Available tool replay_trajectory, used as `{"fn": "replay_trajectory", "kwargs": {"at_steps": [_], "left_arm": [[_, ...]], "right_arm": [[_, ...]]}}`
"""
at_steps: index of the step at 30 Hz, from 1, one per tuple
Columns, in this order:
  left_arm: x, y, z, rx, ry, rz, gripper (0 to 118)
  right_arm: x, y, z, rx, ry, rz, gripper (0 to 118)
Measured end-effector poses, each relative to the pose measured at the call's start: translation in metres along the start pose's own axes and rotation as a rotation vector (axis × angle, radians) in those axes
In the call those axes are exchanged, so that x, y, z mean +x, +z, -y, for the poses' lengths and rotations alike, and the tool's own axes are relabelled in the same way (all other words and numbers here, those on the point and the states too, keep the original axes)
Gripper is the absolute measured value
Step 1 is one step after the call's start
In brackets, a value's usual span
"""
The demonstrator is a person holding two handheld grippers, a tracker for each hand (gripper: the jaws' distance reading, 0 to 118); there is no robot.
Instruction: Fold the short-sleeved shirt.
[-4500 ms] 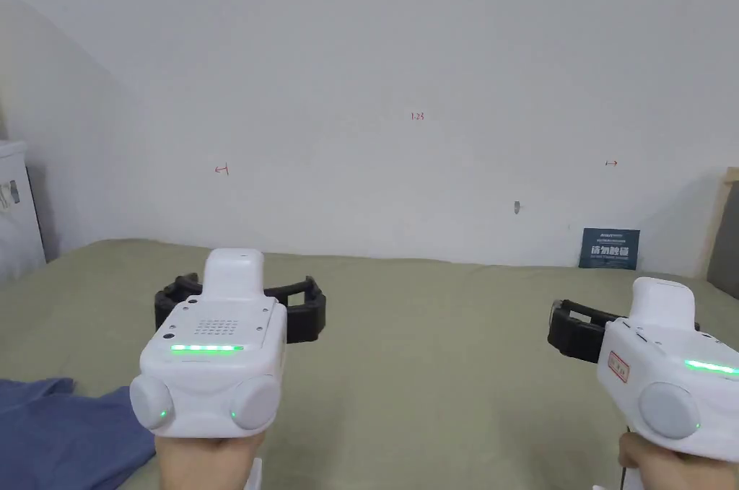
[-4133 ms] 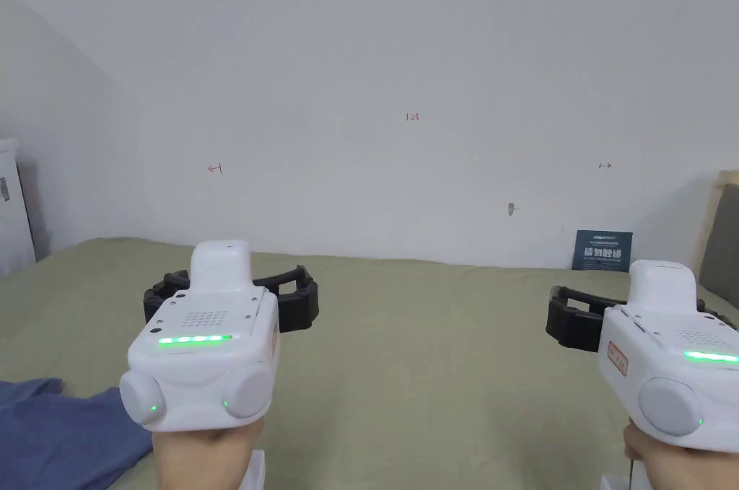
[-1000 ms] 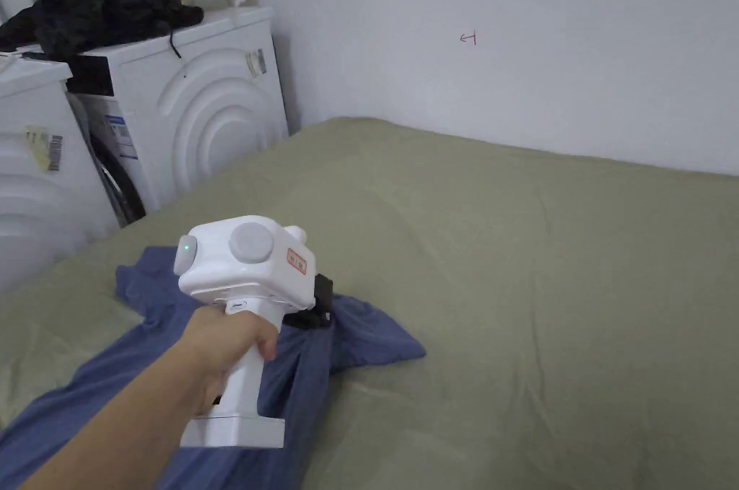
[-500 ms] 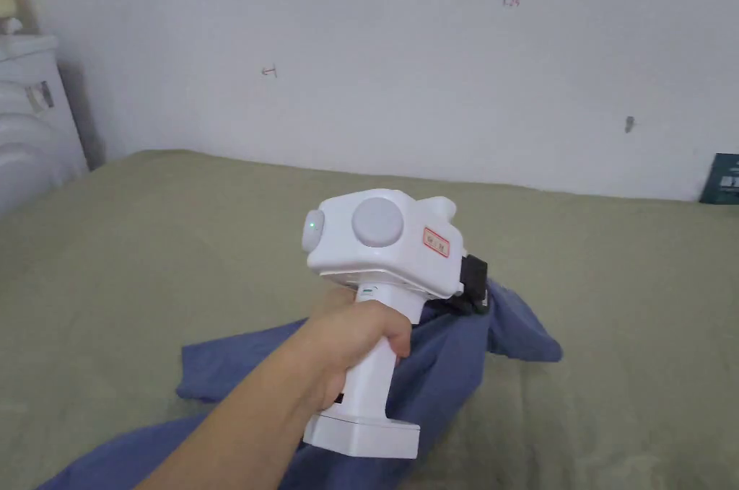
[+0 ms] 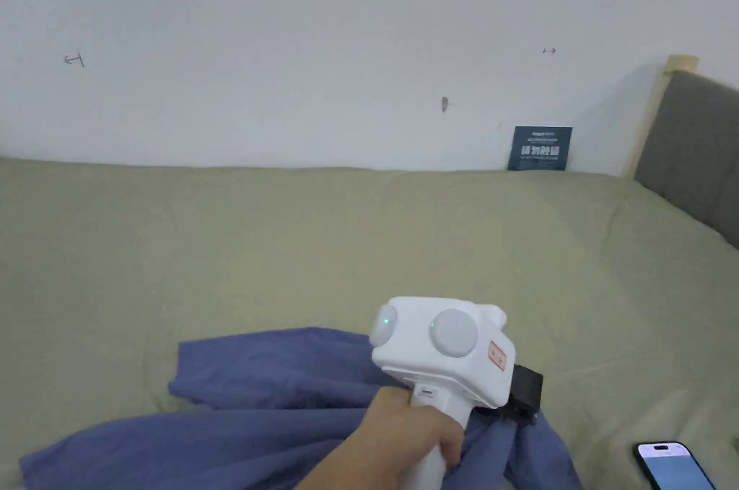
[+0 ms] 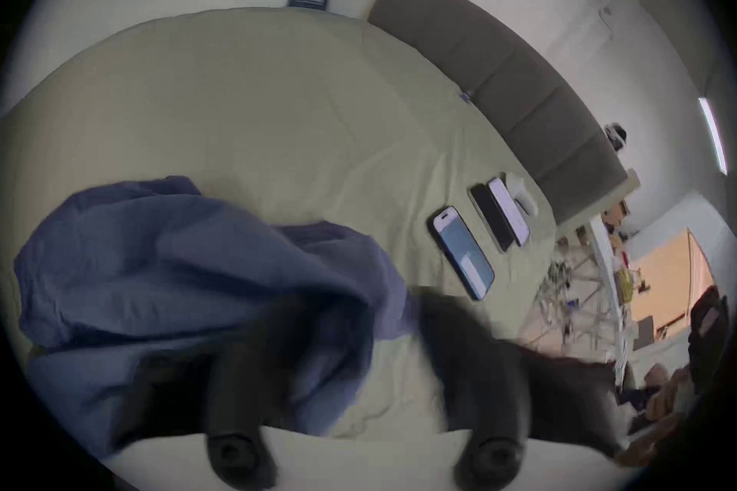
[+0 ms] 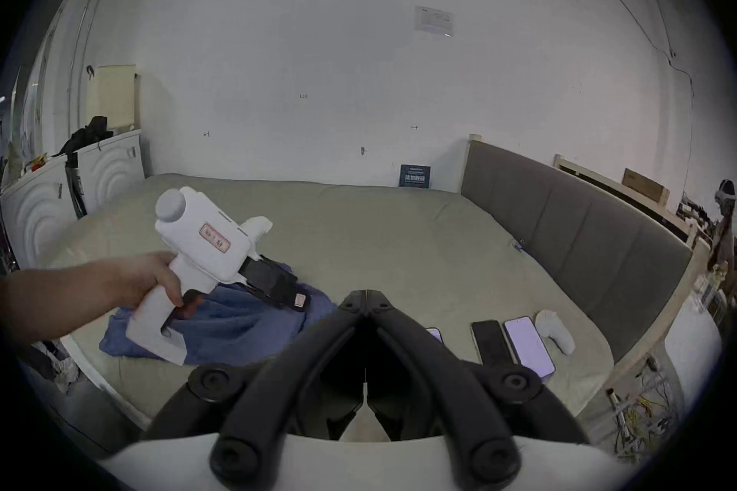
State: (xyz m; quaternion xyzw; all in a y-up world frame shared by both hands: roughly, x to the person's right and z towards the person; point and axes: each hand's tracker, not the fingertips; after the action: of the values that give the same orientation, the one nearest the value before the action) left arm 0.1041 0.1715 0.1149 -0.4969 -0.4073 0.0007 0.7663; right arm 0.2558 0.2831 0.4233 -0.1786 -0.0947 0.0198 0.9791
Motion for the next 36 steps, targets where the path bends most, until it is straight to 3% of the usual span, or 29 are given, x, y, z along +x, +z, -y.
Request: {"fn": "replay_trajectory", "kwargs": {"at_steps": [1,4,8,9,11,12,13,15,19,22,29,30,33,34,36], "left_arm": [[-0.007,0.011,0.001,0.031,0.060,0.003,98],[-0.025,0.072,0.008,0.199,0.155,0.037,98],[-0.044,0.174,0.047,0.484,0.075,-0.175,94],[-0.049,0.199,0.062,0.524,0.050,-0.239,89],[-0.058,0.240,0.097,0.568,0.017,-0.375,48],[-0.062,0.255,0.113,0.577,0.012,-0.440,21],[-0.067,0.269,0.137,0.604,0.012,-0.506,6],[-0.080,0.288,0.175,0.601,0.045,-0.598,4],[-0.105,0.318,0.252,0.583,0.213,-0.577,0],[-0.117,0.322,0.285,0.546,0.247,-0.619,0],[-0.172,0.319,0.255,0.486,0.315,-0.626,1],[-0.188,0.318,0.239,0.456,0.323,-0.628,9],[-0.239,0.305,0.194,0.360,0.387,-0.618,102],[-0.259,0.296,0.181,0.301,0.419,-0.602,112],[-0.290,0.281,0.158,0.213,0.481,-0.582,111]], "right_arm": [[-0.003,0.000,-0.003,0.001,-0.007,-0.002,0],[-0.007,0.000,-0.008,0.019,-0.022,-0.013,0],[-0.019,-0.004,-0.017,0.038,-0.011,-0.041,0],[-0.024,-0.006,-0.021,0.046,-0.014,-0.055,0],[-0.031,-0.006,-0.023,0.057,-0.017,-0.080,0],[-0.035,-0.007,-0.023,0.060,-0.015,-0.086,0],[-0.039,-0.008,-0.023,0.063,-0.008,-0.095,0],[-0.046,-0.010,-0.021,0.062,-0.001,-0.110,0],[-0.059,-0.013,-0.013,0.049,-0.004,-0.144,0],[-0.070,-0.020,-0.007,0.005,0.023,-0.168,0],[-0.082,-0.033,-0.008,-0.021,0.048,-0.189,0],[-0.083,-0.035,-0.008,-0.024,0.053,-0.187,0],[-0.081,-0.041,-0.009,-0.038,0.065,-0.178,0],[-0.080,-0.044,-0.009,-0.048,0.068,-0.171,0],[-0.078,-0.050,-0.007,-0.066,0.070,-0.157,0]]}}
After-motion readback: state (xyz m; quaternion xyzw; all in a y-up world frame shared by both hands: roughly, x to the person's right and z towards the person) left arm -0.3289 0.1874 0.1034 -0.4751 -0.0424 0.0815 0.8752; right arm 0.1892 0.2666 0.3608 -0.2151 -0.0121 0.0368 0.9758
